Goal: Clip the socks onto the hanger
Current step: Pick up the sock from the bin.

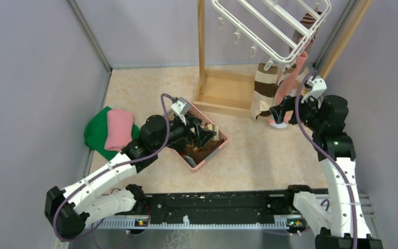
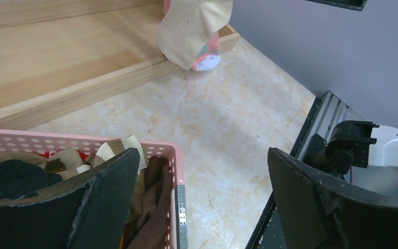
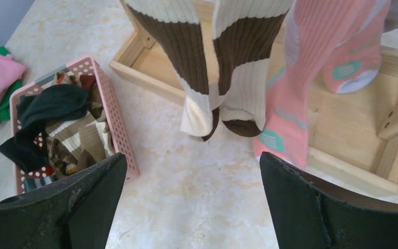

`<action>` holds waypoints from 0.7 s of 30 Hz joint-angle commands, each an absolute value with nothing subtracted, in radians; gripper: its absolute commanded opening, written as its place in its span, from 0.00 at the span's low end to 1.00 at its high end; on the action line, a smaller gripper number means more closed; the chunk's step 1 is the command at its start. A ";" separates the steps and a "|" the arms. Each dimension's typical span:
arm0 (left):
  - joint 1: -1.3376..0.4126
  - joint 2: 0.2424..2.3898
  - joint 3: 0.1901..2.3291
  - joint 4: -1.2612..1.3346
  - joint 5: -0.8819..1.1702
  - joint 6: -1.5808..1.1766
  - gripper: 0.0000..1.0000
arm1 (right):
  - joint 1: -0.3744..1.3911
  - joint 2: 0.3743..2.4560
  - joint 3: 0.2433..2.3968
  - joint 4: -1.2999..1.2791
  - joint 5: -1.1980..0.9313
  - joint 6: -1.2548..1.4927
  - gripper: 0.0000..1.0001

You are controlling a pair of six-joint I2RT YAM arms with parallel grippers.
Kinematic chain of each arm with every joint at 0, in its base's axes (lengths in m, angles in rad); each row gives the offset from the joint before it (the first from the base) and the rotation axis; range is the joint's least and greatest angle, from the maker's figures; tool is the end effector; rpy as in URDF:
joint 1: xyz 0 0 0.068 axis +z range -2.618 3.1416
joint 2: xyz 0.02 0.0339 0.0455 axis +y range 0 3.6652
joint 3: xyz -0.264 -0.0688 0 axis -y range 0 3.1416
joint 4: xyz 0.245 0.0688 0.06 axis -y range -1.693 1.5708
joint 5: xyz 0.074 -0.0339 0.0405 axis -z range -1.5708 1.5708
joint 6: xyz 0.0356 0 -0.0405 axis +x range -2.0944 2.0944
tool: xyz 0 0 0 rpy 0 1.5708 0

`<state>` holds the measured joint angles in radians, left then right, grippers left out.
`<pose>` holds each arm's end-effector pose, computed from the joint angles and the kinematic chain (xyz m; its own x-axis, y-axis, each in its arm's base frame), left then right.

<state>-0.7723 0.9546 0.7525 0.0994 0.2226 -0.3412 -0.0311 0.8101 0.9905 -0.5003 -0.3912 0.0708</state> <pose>0.1576 -0.1645 0.3274 -0.3496 -0.1151 -0.9298 0.7650 0.5379 -0.3542 0.1701 0.0083 0.3741 -0.3371 0.0759 -0.9384 -0.3100 0.9322 0.1868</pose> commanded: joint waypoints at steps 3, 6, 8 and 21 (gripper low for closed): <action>-0.765 0.898 0.697 0.180 0.227 -0.356 0.99 | -0.040 0.799 0.981 -0.499 -0.538 0.033 0.99; -0.765 0.861 0.645 0.214 0.267 -0.361 0.99 | -0.040 0.798 0.967 -0.544 -0.760 -0.096 0.99; -0.765 0.841 0.611 0.232 0.286 -0.368 0.99 | -0.040 0.798 0.947 -0.637 -1.012 -0.337 0.99; -0.765 0.858 0.622 0.104 0.077 -0.268 0.97 | -0.038 0.866 0.781 -0.857 -1.170 -0.971 0.99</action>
